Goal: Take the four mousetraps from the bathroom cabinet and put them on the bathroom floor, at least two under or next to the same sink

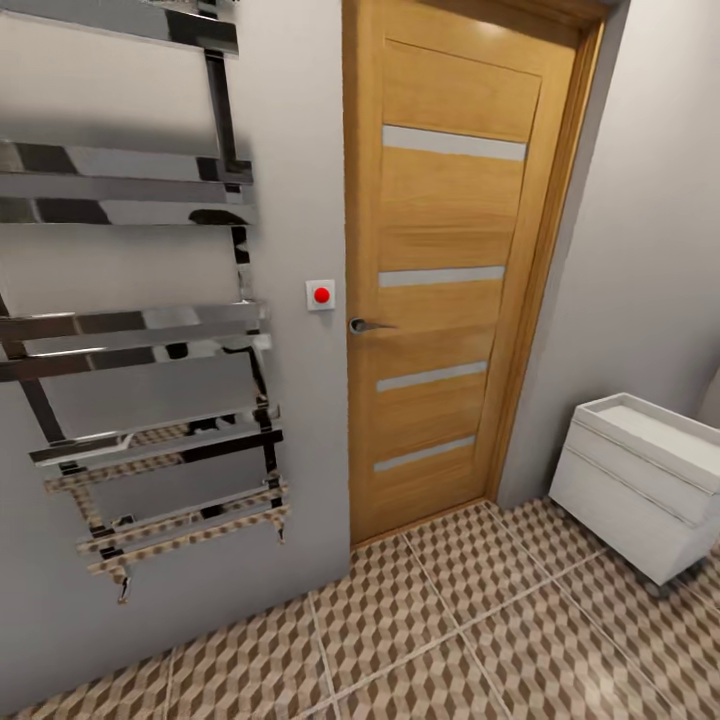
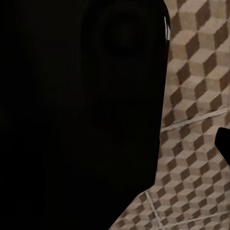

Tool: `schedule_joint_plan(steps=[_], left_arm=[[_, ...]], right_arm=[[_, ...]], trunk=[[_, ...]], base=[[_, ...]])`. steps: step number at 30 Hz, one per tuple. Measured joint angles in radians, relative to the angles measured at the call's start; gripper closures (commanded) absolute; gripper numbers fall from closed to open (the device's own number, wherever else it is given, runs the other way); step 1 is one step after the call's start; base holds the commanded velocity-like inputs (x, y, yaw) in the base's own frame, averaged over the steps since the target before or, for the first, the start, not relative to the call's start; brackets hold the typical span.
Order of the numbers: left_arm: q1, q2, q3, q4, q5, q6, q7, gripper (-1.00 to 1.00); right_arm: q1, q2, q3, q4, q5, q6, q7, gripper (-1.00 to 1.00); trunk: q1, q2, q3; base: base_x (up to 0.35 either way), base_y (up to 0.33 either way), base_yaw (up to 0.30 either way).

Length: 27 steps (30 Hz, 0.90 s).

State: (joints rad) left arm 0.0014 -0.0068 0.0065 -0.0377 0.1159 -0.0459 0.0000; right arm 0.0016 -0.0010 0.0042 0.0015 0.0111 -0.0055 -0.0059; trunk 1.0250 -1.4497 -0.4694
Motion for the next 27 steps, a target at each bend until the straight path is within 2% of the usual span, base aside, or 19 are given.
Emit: schedule_joint_plan(steps=[27], left_arm=[[0.0, 0.0, 0.001, 0.0, 0.0, 0.0, 0.0, -1.0]], right_arm=[[0.0, 0.0, -0.001, 0.0, -0.001, 0.0, -0.001, -1.0]], trunk=[[0.0, 0.0, 0.0]], base=[[0.0, 0.0, 0.277]])
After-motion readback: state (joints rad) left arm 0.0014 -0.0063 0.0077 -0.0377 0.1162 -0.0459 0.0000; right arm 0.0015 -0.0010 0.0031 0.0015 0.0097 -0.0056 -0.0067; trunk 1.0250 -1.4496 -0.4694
